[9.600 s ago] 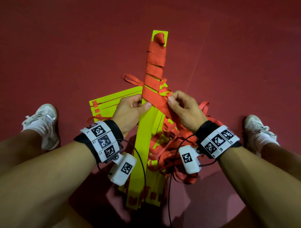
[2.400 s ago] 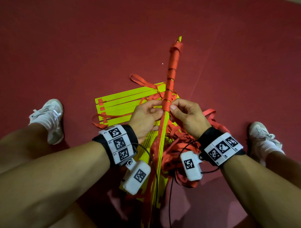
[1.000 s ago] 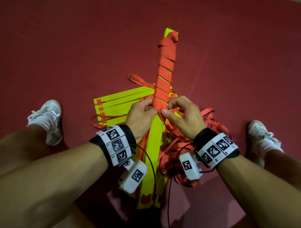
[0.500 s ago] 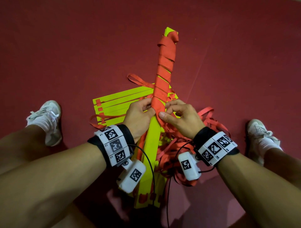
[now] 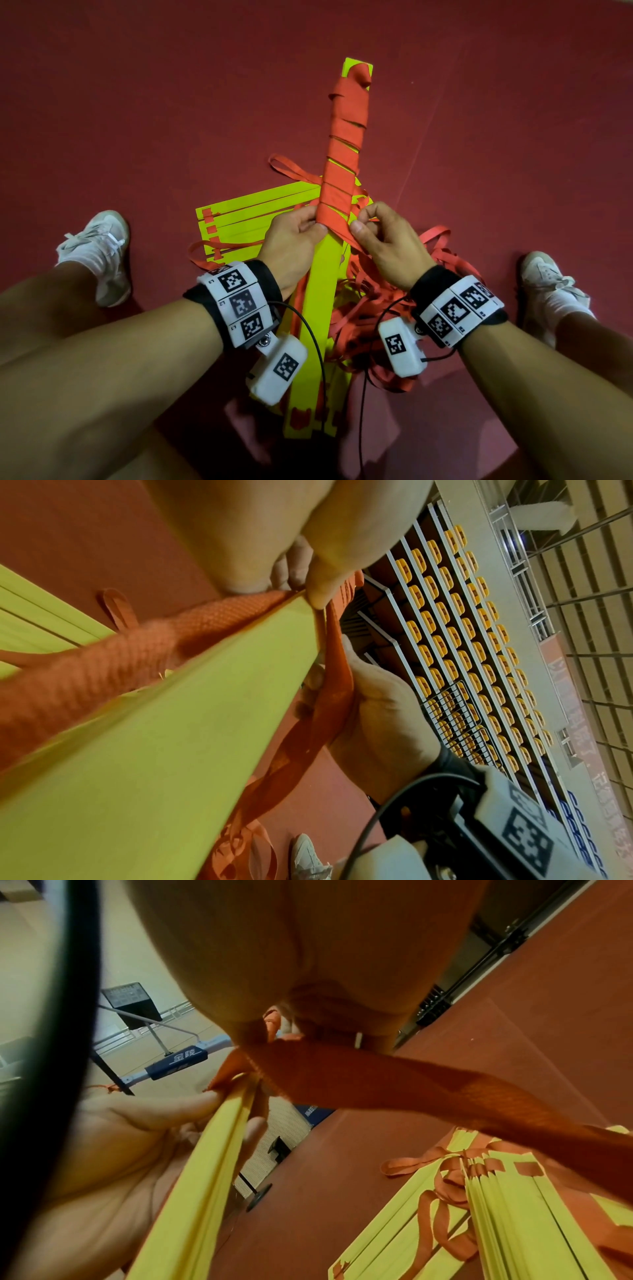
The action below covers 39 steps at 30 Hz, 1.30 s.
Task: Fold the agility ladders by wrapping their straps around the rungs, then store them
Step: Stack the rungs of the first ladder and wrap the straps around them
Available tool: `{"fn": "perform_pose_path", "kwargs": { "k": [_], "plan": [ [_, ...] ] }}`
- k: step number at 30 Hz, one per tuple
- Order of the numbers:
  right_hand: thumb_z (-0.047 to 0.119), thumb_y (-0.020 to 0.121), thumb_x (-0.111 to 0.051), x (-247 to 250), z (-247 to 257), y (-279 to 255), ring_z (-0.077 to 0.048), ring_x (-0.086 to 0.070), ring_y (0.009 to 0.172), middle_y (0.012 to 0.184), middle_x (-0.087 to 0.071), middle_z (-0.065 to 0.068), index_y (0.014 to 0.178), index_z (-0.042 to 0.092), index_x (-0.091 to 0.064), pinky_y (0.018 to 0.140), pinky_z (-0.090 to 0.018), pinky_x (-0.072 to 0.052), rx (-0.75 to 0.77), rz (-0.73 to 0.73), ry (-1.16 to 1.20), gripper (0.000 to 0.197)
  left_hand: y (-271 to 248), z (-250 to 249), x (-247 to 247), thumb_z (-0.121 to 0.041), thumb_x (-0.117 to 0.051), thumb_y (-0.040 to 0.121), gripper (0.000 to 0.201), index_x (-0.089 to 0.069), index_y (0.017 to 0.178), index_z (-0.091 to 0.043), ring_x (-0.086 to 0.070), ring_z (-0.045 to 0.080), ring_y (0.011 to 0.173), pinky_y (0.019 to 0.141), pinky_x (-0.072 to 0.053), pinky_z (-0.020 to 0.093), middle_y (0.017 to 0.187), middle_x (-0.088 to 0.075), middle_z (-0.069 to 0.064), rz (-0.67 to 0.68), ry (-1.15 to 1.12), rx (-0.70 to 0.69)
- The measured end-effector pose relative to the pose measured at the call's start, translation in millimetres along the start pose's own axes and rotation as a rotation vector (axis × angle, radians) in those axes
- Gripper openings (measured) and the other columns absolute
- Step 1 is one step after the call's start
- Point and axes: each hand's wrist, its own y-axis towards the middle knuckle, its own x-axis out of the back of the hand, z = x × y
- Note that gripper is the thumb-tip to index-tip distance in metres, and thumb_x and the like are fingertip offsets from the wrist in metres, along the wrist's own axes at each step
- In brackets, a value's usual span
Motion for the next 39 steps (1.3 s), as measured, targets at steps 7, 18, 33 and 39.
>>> {"fn": "perform_pose_path", "kwargs": {
  "k": [7,18,33,39],
  "plan": [
    [0.045,0.1,-0.048,4,-1,0,-0.01,-0.034,0.052,0.06,-0.038,0.01,0.071,0.024,-0.05,0.052,-0.029,-0.03,0.024,0.073,0.012,0.036,-1,-6,2,0.003,-0.048,0.102,0.026,-0.07,0.11,-0.006,-0.069,0.026,0.077,0.074,-0.06,0.042,0.096,-0.074,0.014,0.005,-0.004,0.023],
    [0.047,0.099,-0.042,4,-6,3,-0.042,-0.04,0.053,0.073,-0.063,-0.031,0.07,0.025,-0.069,0.053,-0.052,-0.035,-0.017,0.239,0.168,0.045,2,-6,4,0.005,-0.048,0.101,0.023,-0.069,0.11,0.0,-0.066,0.033,0.083,0.09,-0.052,0.065,0.095,-0.072,0.021,-0.038,-0.009,0.019],
    [0.033,0.097,-0.046,0,-6,3,-0.022,-0.045,0.056,0.06,-0.055,0.011,0.093,0.024,-0.062,0.056,-0.046,-0.042,0.088,0.12,0.069,0.019,-9,-15,-9,-0.012,-0.077,0.071,0.047,-0.062,0.115,-0.007,-0.066,0.02,0.072,0.062,-0.055,0.032,0.094,-0.065,0.013,0.039,-0.178,0.093],
    [0.029,0.097,-0.049,-5,-2,3,-0.006,-0.049,0.059,0.066,-0.056,0.008,0.111,0.008,-0.065,0.061,-0.03,-0.04,0.108,0.135,0.133,0.03,-9,-6,-13,-0.006,-0.077,0.057,0.082,-0.045,0.133,-0.009,-0.068,0.028,0.085,0.075,-0.056,0.034,0.117,-0.059,0.012,0.019,-0.057,0.062]
  ]
}}
